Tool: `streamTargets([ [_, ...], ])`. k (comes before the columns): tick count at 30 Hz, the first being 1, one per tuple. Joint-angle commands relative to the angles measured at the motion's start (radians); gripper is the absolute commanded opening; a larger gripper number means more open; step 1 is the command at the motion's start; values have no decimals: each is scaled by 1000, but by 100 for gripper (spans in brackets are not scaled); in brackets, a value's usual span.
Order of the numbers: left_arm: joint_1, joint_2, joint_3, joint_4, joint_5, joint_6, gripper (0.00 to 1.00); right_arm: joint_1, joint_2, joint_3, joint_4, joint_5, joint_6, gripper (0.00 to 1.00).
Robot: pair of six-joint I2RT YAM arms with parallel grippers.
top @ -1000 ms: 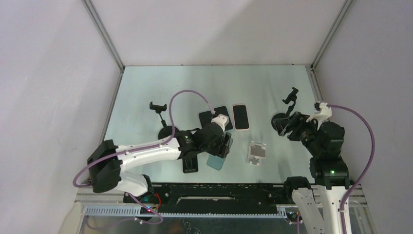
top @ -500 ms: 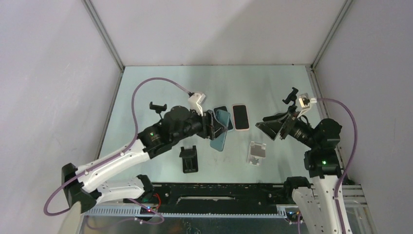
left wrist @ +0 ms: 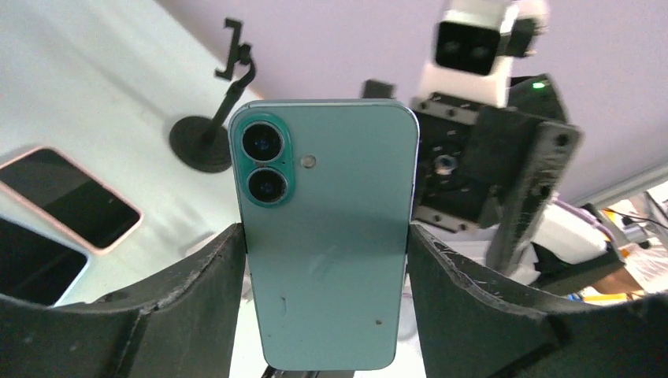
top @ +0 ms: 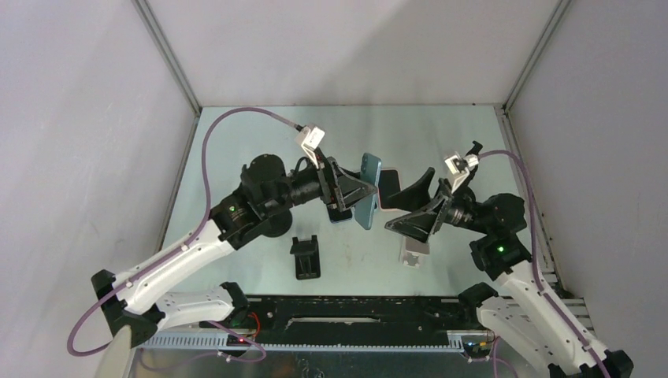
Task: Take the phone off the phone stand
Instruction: Place the phone at the center of the board.
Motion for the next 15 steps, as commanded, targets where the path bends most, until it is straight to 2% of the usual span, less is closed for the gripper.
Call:
streamTargets([
  [1, 8, -9, 78, 147, 85, -39, 33, 39, 74, 9, 176, 49, 60, 99],
  [15, 8, -1, 58, 212, 143, -60, 32, 79, 173, 9, 389, 69, 183, 99],
])
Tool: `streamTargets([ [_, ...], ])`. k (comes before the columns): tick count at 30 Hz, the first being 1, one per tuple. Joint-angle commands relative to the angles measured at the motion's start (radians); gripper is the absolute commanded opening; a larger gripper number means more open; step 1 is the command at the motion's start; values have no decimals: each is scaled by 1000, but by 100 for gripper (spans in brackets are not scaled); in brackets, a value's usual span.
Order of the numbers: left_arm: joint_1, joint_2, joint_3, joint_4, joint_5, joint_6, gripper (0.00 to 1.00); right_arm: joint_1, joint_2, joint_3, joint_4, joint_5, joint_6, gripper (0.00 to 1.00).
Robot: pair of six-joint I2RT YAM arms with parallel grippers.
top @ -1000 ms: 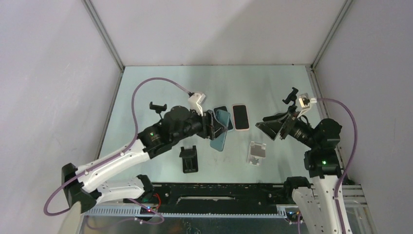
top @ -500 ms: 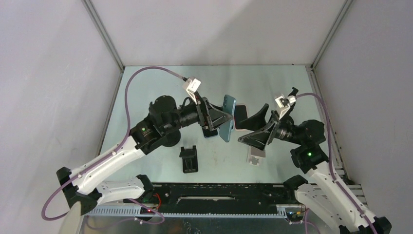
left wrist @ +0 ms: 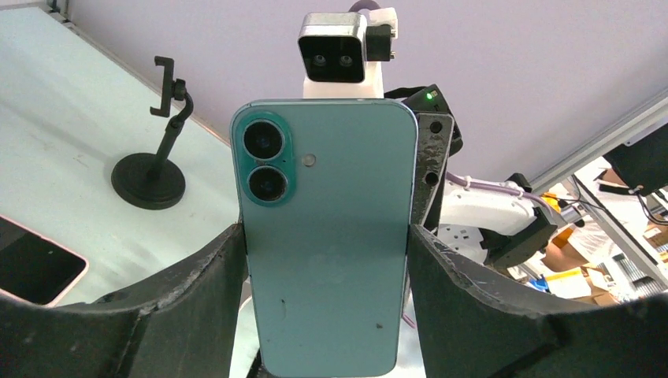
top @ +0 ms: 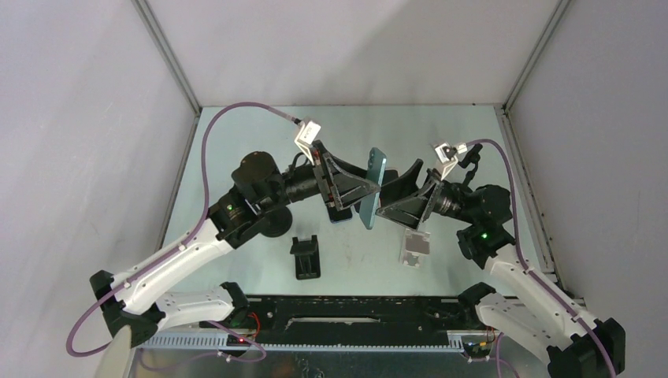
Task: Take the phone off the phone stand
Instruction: Place the phone at the center of the board.
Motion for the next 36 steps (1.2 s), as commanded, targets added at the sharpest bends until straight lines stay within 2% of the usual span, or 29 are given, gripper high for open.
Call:
streamTargets([
  [1, 6, -4, 15, 107, 33, -26, 32, 15, 16, 10, 155, 2, 54, 99],
  [16, 6, 23, 4, 184, 101, -55, 31, 33, 91, 10, 307, 3, 149, 99],
  [21, 6, 18, -9, 175, 96, -43, 30, 36, 124, 10, 379, 8, 193, 93],
  [29, 5, 22, -18, 159, 84, -21, 30, 40, 122, 9, 382, 11, 193, 80],
  [31, 5, 24, -20, 156, 82, -17, 31, 40, 117, 10, 367, 15, 183, 73],
  [33, 5, 21, -26, 150, 71, -13, 36, 41, 114, 10, 351, 19, 174, 64],
  [35, 6, 14, -33, 139, 50, -5, 45, 41, 109, 10, 325, 26, 160, 54],
  [36, 5, 6, -36, 134, 42, 2, 54, 40, 106, 10, 291, 32, 143, 47],
])
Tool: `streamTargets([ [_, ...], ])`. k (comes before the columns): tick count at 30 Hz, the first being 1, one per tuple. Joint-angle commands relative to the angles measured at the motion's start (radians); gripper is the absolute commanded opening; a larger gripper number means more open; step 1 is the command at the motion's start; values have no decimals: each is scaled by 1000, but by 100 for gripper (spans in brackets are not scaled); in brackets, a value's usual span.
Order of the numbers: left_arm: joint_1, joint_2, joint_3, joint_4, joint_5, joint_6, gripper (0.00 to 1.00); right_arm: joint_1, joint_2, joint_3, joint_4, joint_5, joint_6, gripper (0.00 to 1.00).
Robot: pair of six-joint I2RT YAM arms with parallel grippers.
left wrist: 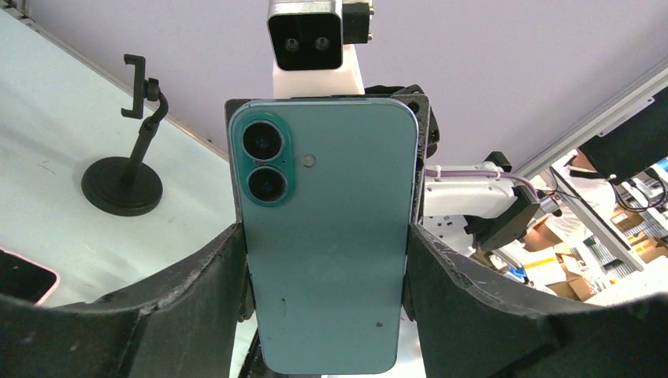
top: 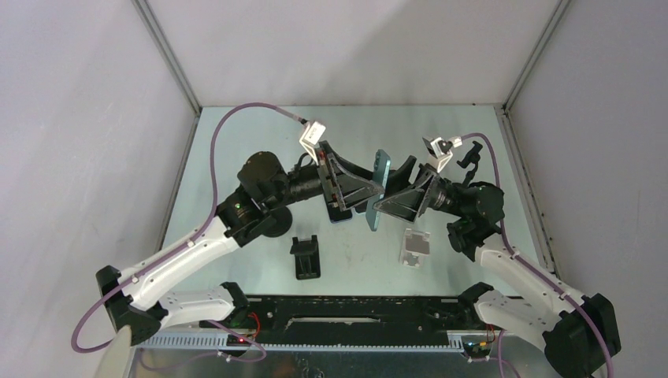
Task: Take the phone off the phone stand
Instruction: Place the phone at the center of the board.
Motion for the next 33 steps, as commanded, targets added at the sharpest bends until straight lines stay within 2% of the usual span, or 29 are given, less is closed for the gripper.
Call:
streamTargets([
  [1, 3, -30, -13, 26, -40, 37, 59, 5, -30, 10, -52, 45, -46, 44],
  [2, 4, -35, -14, 20, -54, 44, 72, 5, -34, 10, -88, 58, -68, 36],
  [3, 5, -38, -16, 7, -62, 47, 79, 4, -44, 10, -105, 64, -77, 32],
  [4, 7, -43, -17, 1, -76, 53, 92, 4, -49, 10, -137, 78, -99, 26],
  [6, 16, -51, -22, -19, -98, 60, 99, 0, -63, 10, -183, 100, -124, 20],
  [9, 39, -72, -24, -120, -178, 82, 100, -29, -84, 10, -277, 123, -150, 18],
  [10, 40, -91, -31, -185, -259, 101, 100, -52, -91, 10, -307, 139, -157, 18],
  [14, 43, -159, -95, -290, -427, 134, 100, -130, -120, 35, -549, 210, -252, 15],
  [16, 44, -184, -129, -321, -462, 139, 100, -145, -104, 107, -765, 304, -389, 15],
  [17, 43, -192, -139, -327, -472, 138, 100, -145, -91, 133, -929, 346, -497, 15],
  [21, 44, -241, -202, -335, -491, 121, 100, -154, 37, 297, -1231, 583, -708, 14],
  [25, 43, -264, -230, -347, -503, 113, 100, -183, 184, 406, -1357, 752, -812, 10],
  [33, 44, -276, -222, -423, -509, 130, 100, -253, 451, 518, -1392, 880, -924, 10],
])
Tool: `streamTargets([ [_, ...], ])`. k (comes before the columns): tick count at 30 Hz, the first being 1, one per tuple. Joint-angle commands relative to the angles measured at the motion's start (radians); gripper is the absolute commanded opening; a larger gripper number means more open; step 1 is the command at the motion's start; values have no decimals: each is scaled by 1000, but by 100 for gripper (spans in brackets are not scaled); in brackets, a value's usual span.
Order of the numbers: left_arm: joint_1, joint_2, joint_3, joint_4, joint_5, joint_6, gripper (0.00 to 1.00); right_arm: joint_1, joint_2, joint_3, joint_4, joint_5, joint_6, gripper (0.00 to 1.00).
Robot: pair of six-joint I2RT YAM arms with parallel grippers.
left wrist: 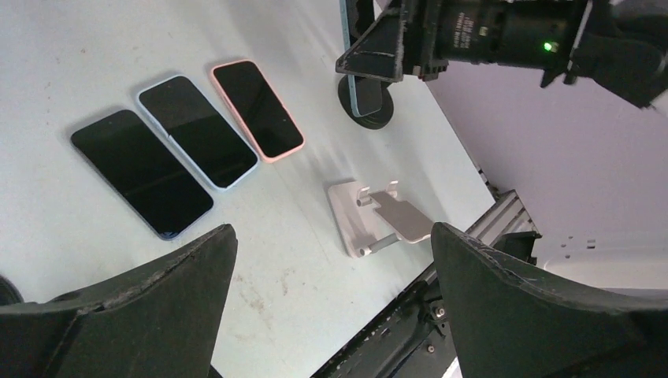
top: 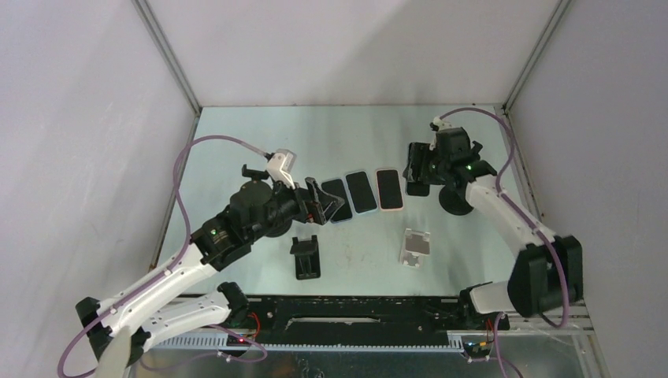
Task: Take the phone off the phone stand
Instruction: Place the phone at the center of the board.
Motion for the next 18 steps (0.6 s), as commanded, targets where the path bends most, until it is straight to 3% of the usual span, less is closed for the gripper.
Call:
streamTargets([
  [1, 6, -24, 15, -32, -33, 26, 100, -13, 112, 114, -43, 124, -126, 11],
  [7, 6, -54, -17, -20, -64, 14, 100, -17, 277, 174, -64, 193, -193, 13],
  [18, 5, -74, -48, -32, -99, 3, 100, -47, 473, 254, -83, 183, -215, 17],
])
